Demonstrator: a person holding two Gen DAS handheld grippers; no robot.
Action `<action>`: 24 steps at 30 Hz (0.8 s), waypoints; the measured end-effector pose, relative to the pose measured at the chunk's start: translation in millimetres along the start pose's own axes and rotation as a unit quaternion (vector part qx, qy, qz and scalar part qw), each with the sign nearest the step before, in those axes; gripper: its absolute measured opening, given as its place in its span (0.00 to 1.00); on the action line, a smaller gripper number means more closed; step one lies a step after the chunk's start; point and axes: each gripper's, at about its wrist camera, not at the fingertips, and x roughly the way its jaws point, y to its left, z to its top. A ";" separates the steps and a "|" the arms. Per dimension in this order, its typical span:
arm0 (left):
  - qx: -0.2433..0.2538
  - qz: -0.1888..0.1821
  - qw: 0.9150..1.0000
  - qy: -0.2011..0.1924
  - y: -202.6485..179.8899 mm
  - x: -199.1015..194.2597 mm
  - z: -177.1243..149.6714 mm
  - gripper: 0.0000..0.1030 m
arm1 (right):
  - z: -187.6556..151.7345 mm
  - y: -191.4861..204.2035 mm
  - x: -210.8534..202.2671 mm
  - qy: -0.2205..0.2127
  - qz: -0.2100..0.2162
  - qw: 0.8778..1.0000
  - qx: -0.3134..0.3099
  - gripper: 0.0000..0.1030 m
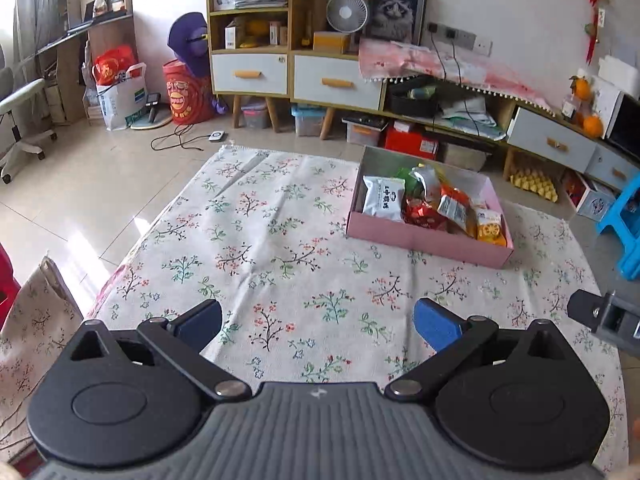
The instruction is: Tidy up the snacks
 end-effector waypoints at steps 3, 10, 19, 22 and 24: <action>0.021 0.000 1.000 -0.004 -8.9 0.7 -1.5 1.00 | 0.7 4.3 6.4 0.008 0.008 1.000 -0.023 0.99; 0.049 0.003 0.999 -0.011 -16.8 0.1 -9.0 1.00 | -3.3 8.0 20.4 0.030 -0.017 0.998 -0.060 0.99; 0.063 0.010 0.998 0.002 -23.9 3.8 -12.0 1.00 | -6.5 4.5 31.1 0.050 -0.020 0.997 -0.063 0.99; 0.068 0.010 0.998 0.008 -25.7 6.0 -11.7 1.00 | -6.9 5.6 30.3 0.045 -0.024 0.997 -0.066 0.99; 0.068 0.009 0.998 0.011 -25.2 5.9 -12.1 1.00 | -5.8 5.1 31.9 0.047 -0.021 0.997 -0.065 0.99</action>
